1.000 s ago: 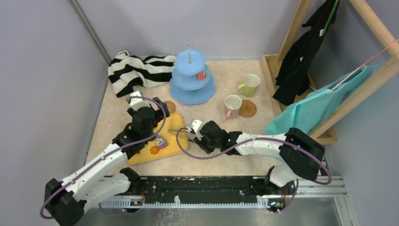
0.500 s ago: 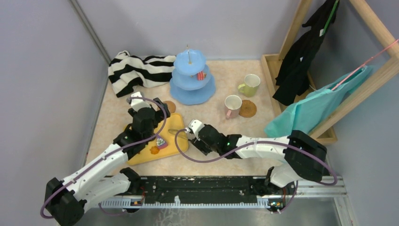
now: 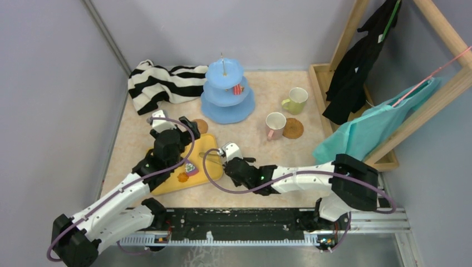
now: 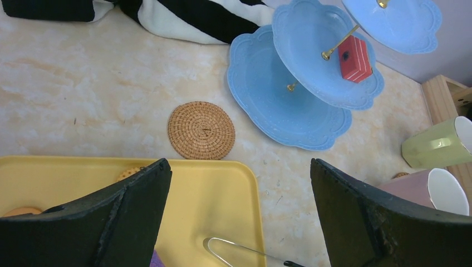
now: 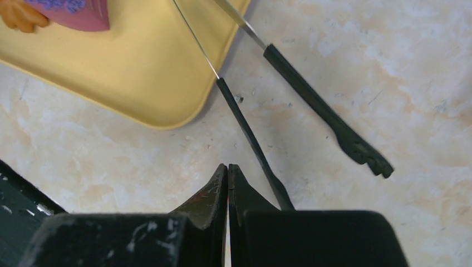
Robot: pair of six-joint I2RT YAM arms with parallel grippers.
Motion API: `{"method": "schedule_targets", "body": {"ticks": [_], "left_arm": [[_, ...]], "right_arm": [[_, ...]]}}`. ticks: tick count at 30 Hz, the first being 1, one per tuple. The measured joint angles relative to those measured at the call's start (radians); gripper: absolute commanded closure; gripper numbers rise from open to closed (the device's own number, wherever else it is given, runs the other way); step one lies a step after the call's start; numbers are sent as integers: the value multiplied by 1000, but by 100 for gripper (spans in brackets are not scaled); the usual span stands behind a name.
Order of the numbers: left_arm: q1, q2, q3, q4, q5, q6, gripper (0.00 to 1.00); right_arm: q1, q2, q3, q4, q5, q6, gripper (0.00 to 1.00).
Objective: Serve the afternoon tea
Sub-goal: Place the clamp on the tray.
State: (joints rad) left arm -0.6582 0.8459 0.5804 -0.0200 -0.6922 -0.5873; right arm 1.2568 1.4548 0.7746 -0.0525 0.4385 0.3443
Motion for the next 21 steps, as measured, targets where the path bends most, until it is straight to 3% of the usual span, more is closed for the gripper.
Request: {"method": "schedule_targets", "body": {"ticks": [7,21], "left_arm": [[0,0,-18,20,6,-3,1],[0,6,-26,53,14,-4,1]], "right_arm": [[27,115,0,-37,37,172,100],[29,126,0,-166,189,396,100]]}}
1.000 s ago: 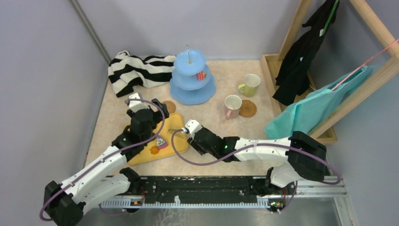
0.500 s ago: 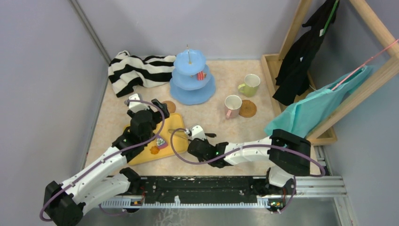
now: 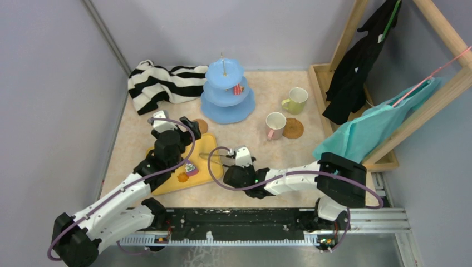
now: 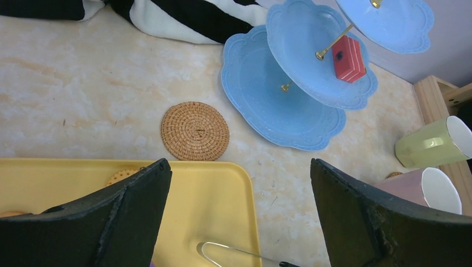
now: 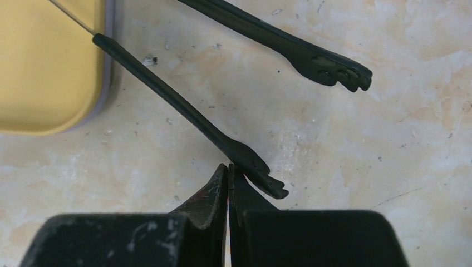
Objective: Serve the afternoon tea
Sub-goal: Place the clamp on the tray.
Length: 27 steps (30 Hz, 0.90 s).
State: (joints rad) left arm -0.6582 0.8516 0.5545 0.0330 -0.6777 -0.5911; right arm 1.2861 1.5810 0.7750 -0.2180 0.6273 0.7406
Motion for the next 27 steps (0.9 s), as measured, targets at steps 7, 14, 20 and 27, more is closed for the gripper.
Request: {"method": "schedule_targets", "body": {"ticks": [7,14,20,27], "left_arm": [[0,8,0,12,2,0,1],[0,27,0,17,2,0,1],[0,34,0,21,3,1,1],[0,34,0,23,2,1,1]], "right_arm": [[-49,4,0,-11,10,14,100],[-126,5,0,-3,6,-15,100],[-190,45,37,23,-9,-67,100],[-238,122,99,57,-29,-131,100]]}}
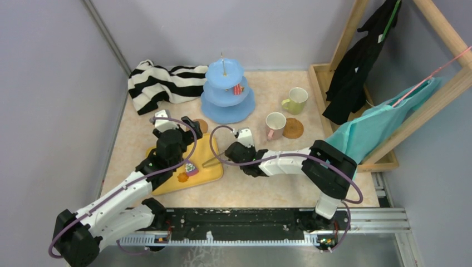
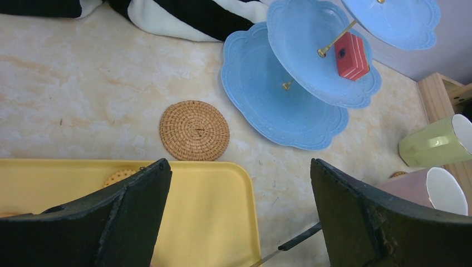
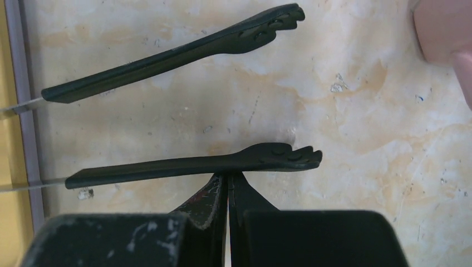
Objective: Serve the afternoon tea
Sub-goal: Place the clamp on the tray, then pick up the clamp from the tray.
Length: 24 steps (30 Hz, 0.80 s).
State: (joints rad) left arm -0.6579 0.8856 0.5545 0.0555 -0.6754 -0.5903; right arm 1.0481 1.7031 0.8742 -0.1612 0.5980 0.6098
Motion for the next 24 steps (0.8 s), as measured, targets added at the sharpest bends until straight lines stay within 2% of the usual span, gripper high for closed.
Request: {"method": "schedule_targets", "body": {"ticks": [19,22,24], "left_arm": [[4,-28,-4,5,-1,0,1],[4,-32,-4,5,-1,0,1],[4,-33,-6,6,-1,0,1]], "right_arm": [[-44,141,187,-11,-34,-122,99],[-44,140,187,-27,-34,-111,86],[-44,135,182,-32,-34,-95,71]]}}
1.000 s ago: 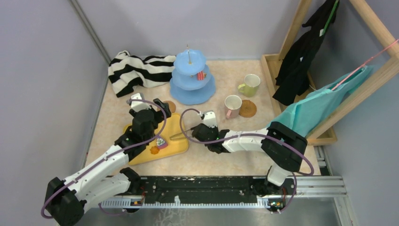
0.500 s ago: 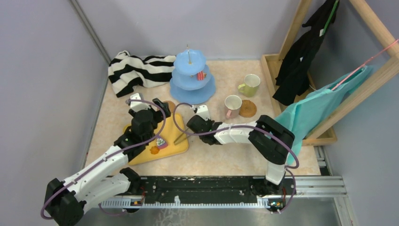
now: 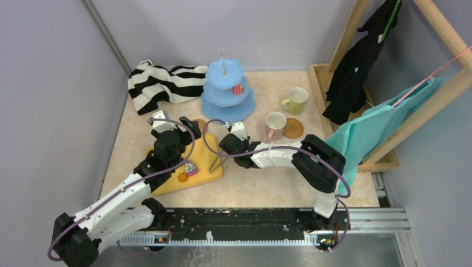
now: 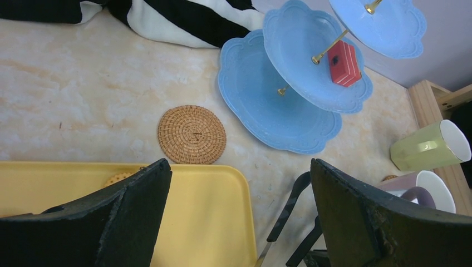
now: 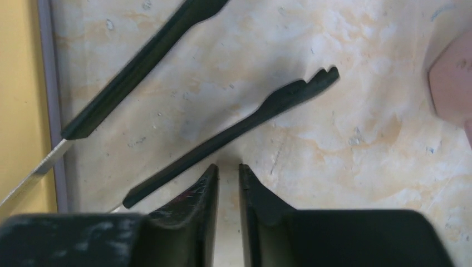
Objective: Serve the afternoon tea
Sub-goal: Pick up the clamp from the tray.
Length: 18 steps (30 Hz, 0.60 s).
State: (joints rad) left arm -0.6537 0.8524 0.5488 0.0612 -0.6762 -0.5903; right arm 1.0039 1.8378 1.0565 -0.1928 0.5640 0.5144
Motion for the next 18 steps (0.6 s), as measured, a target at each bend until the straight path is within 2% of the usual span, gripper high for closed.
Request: {"method": "schedule_targets", "body": {"ticks": [5,11,13,18], "left_arm": [[0,0,-4,0,0,0,1],[2,-8,-4,-1,-2,0,1],[2,-14,-4,-1,-5,0,1],[2,-23,-4,-1,-13,0,1]], "right_arm": [[0,-66,-60,-13,-6,47,47],[10,-151,-146,35,-9,56,42],[22,-185,-169,53,15,50,33],[68,-273,-237,166,75,40,37]]}}
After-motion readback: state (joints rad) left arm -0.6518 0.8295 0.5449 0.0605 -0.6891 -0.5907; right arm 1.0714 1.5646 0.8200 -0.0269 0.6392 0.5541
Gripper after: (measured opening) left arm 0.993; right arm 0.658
